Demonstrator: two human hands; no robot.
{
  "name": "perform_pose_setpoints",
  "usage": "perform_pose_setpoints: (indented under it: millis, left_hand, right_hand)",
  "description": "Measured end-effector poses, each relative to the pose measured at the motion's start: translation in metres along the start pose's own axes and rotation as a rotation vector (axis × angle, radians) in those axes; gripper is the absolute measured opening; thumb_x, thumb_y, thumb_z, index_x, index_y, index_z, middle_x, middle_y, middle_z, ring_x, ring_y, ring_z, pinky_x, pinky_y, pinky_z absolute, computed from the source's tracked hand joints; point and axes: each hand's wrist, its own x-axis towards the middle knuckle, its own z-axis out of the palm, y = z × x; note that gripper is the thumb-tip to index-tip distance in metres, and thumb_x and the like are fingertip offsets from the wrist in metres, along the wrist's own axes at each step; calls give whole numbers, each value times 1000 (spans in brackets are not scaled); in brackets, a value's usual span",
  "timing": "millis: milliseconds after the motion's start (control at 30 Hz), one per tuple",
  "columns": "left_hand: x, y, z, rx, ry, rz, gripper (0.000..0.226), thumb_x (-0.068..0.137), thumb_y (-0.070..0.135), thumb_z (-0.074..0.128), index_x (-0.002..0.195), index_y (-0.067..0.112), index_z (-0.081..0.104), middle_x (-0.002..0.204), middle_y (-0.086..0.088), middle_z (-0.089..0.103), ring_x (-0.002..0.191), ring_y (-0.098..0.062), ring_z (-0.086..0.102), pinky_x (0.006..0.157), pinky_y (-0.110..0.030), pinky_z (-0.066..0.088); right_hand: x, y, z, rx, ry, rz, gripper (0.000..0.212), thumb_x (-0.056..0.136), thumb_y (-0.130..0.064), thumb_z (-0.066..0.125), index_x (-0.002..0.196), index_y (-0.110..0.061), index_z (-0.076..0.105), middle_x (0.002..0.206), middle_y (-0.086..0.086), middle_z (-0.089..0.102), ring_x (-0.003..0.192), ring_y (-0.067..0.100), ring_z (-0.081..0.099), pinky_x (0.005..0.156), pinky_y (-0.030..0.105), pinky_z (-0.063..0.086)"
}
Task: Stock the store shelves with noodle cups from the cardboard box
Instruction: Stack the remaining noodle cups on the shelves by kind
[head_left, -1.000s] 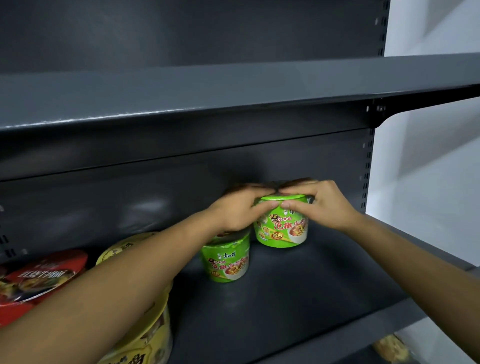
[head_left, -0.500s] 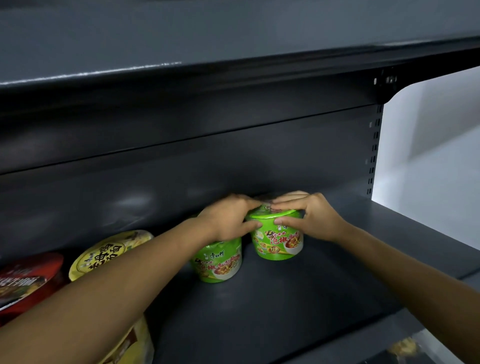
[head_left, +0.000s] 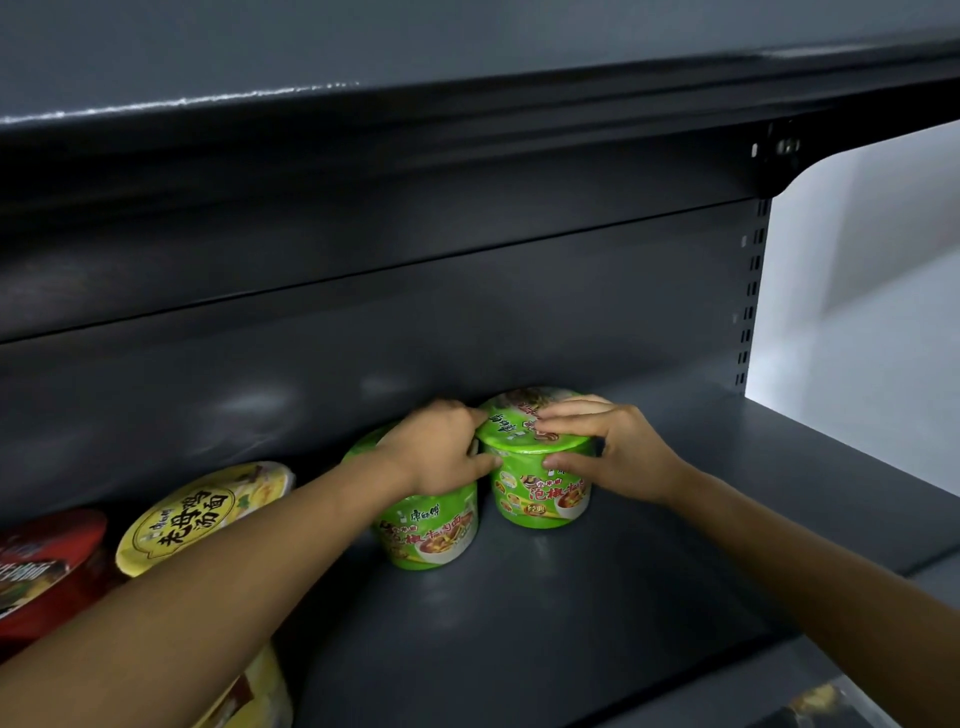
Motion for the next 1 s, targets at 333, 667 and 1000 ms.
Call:
perform_pose_setpoints:
  millis: [333,667,1000]
  left_hand:
    - [-10,-1,1,-62,65,-17,62,77,40,26,118,8,59,119,-15,61,108,-30,56,92,-35,45]
    - [-13,0,8,-95,128,-73,41,91,23,44,129,11,54,128,-13,57,115,-30,55,97,-37,44]
    - [-16,-1,8,-127,166,-93,28,89,24,47,113,13,55,111,-13,64,101,-33,59,84,-37,47]
  right_hand:
    - [2,-3,-5,-10,-84,10,44,77,-38,69,119,-25,66,126,-11,58,121,3,47,104,20,34]
    - [8,-6,-11,36,-126,50,39,78,-20,77,115,-26,68,123,-11,61,121,1,49,104,16,35]
    - [10,-3,-19,-66,-152,1,40,75,-21,80,113,-25,69,122,-8,64,120,6,51,106,25,38]
